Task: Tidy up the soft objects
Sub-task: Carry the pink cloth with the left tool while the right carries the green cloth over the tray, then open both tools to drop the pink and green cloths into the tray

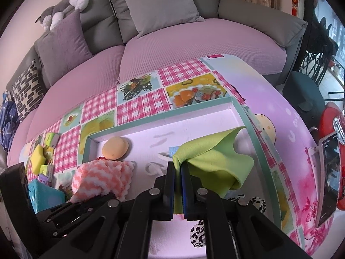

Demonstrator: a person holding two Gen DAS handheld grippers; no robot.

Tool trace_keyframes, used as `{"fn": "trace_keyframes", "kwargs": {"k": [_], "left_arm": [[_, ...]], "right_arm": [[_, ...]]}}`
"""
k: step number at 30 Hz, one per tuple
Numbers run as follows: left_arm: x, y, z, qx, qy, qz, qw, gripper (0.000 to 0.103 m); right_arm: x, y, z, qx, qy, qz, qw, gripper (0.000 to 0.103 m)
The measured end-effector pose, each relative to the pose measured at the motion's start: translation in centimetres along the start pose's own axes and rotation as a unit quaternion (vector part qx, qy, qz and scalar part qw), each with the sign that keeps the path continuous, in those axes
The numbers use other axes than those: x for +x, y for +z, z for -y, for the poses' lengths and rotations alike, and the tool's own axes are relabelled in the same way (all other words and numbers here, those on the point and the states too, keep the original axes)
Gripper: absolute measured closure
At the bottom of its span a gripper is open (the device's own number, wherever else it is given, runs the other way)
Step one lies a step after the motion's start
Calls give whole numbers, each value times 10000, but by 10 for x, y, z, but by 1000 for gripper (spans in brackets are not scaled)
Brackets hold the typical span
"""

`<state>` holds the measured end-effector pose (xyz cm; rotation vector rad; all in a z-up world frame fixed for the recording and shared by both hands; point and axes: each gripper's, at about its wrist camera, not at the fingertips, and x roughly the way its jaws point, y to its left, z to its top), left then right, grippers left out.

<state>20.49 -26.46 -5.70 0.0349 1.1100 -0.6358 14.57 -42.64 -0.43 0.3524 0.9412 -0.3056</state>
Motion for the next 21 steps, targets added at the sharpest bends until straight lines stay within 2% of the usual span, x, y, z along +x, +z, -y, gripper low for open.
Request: {"fn": "trace_keyframes", "kwargs": {"k": [5,6,7,8,9,10,11,17,18,20,21], "left_arm": [[-4,1,7,114,3,5,9999,97],[-7,1,7,131,11,1,9999,95],[-9,1,8,148,18,0,9999,89],[-13,2,10,177,16,-8,9998,76],[-16,2,10,192,2,-14,9998,70],[-20,2,11,200,-17,-28,9998,63],[-23,2,12,196,-19,-45,9998,63],[-49,0,11,186,-48,-21,9998,60],[-54,-1,11,191,-50,-22,9998,60],[-65,-2,7,165,-11,15,9999,54],[-69,-1,4,121,17,36,9999,51]], "right_arm": [[-6,1,-4,-102,-73,35,9999,95],[-9,1,-4,-115,-84,50,9999,95],[-10,1,-4,-126,-95,65,9999,95],[-12,1,-5,-135,-118,85,9998,86],[-14,1,-5,-151,-120,108,9998,79],[-16,1,-6,-164,-129,126,9997,63],[-19,1,-7,-198,-153,171,9995,56],[-29,1,-12,-330,-137,273,9990,54],[-31,1,-12,-334,-135,290,9989,52],[-34,2,-11,-336,-141,309,9989,40],[-35,2,-11,-347,-141,317,9988,40]]}}
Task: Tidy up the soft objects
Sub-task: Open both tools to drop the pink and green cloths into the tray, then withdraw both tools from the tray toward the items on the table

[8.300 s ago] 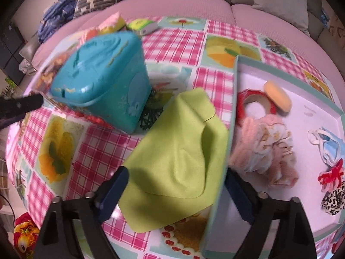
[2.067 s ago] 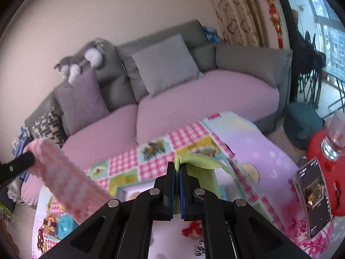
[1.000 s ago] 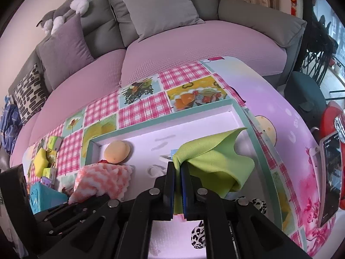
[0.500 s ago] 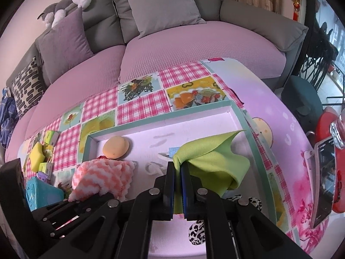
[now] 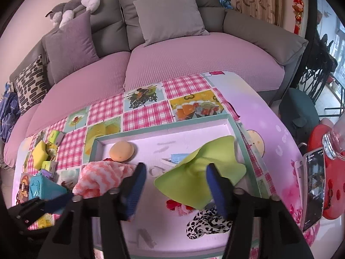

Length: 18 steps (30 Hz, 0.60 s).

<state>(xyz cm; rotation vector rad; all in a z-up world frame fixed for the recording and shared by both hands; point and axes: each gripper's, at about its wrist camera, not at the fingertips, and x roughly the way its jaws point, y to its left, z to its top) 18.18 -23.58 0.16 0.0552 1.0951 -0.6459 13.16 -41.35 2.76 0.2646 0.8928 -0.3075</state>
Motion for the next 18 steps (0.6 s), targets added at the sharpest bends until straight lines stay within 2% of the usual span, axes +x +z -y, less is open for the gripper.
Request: {"fn": "trace_keyframes", "kwargs": {"k": [2,6,8,10,16,18], "left_arm": [[-11,1,-9,-162,109,106,9998,44],[-30,4,-22,-377,474,389,9974,41],[-40,6,-28,-432,608,547,9957,28],[-46,8,-35,-546,674,660,9940,23],[-54,10,-63,-915,1237,845,9845,15],[-55,8,-75,-1112,1301,865,9814,14]], "right_arm": [[0,0,0,-13,11,2,10000,37],[2,0,-2,-59,18,-55,10000,33],[4,-1,-4,-87,34,-97,9999,29],[6,-1,-5,-103,38,-119,9999,23],[10,-3,-11,-165,41,-145,9998,18],[12,-4,-16,-229,50,-178,9996,13]]}}
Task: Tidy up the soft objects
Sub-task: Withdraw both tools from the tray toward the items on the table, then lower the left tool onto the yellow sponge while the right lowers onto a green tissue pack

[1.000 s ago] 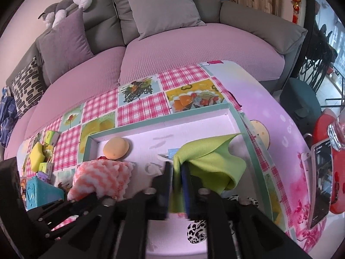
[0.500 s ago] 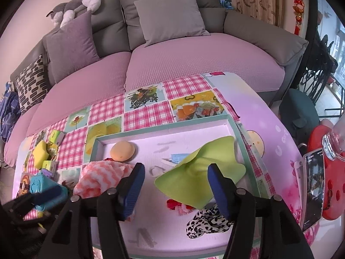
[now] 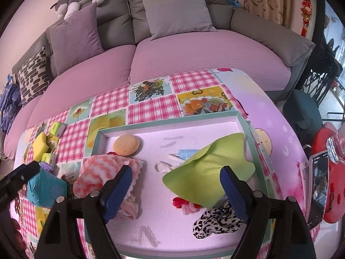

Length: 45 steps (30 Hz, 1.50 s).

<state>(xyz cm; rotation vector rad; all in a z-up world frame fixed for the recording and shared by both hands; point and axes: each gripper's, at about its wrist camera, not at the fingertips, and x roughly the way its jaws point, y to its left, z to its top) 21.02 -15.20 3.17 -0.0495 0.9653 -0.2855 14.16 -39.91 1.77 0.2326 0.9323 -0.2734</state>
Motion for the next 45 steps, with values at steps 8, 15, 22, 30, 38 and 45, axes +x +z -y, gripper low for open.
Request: {"fn": "trace_keyframes", "kwargs": {"k": [8,15,22,30,38,45], "left_arm": [[-9,0,-47,-543,356,79,9979,11],[-25,-2,-91,-953,637,233,9931,11],[-45,-5,-139,-1316,999,436,9853,11],[-65,-13,-195,-1734,1167,791,9747,10],[-56,-8,-220,-1782,1167,649,9749,10],[-40,-6,-236,-1943,921,321,9761,10]], "right_arm": [[3,-2,-26,-336,80,-11,9994,0],[-4,1,-59,-559,182,143,9982,0],[-9,2,-104,-730,588,239,9953,0],[-9,-4,-148,-894,1006,211,9907,0],[0,-9,-176,-1010,1093,99,9888,0],[10,-4,-196,-1082,1144,-26,9875,0]]}}
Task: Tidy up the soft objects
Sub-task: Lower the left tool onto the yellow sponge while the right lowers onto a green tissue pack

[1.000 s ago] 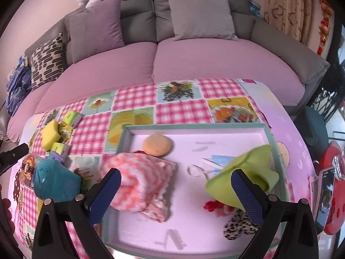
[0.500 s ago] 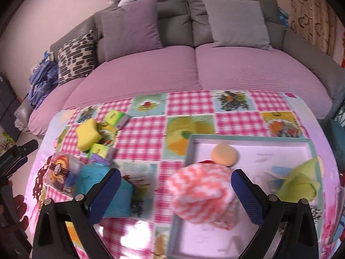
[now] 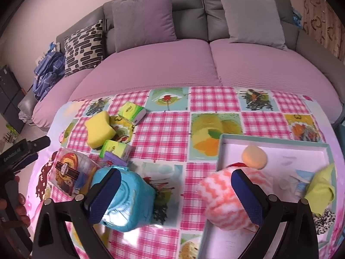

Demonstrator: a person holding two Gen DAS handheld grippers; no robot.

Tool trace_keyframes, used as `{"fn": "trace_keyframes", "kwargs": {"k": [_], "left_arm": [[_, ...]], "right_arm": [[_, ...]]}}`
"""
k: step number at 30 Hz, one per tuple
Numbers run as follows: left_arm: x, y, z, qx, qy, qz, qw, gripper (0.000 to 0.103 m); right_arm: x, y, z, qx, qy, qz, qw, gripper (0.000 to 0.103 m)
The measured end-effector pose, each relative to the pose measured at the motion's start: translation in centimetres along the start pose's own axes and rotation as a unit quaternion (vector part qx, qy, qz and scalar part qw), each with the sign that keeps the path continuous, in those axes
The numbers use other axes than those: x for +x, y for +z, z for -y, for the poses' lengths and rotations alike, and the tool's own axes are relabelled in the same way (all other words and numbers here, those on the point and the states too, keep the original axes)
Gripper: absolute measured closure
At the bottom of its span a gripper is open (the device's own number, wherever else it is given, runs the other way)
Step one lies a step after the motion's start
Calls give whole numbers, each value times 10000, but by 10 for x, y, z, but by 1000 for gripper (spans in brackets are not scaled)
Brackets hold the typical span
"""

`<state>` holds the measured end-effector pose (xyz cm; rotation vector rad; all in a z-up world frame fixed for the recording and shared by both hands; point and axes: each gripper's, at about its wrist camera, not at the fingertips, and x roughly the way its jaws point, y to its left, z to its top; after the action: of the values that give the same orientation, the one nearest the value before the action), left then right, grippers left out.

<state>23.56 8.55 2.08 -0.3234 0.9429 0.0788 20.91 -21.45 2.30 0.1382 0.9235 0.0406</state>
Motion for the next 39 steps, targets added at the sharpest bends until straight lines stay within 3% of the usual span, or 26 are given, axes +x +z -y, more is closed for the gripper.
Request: {"fn": "trace_keyframes", "kwargs": {"k": [6,10,14,19,25,34,39], "left_arm": [[10,18,3,408,54,-194,9990,10],[18,31,-2,429,-131,-430,9981,10],[29,40,-8,345,-388,-837,9951,10],[46,52,-11,204,-285,-1161,9926,10],[72,68,-9,150,-142,-1432,9895,10],[117,76,0,171,-141,-2078,9779,10],[131,78,-10,-144,-164,-2352,9717,10]], "right_arm": [[11,25,-24,-396,11,-266,9989,0],[19,45,-39,-442,456,-522,9966,0],[36,60,-54,-510,507,-830,9940,0],[69,72,-63,-335,674,-1256,9892,0],[109,83,-72,-257,587,-1788,9818,0],[163,82,-101,-304,511,-2623,9631,0],[186,75,-116,-237,322,-2926,9554,0]]}}
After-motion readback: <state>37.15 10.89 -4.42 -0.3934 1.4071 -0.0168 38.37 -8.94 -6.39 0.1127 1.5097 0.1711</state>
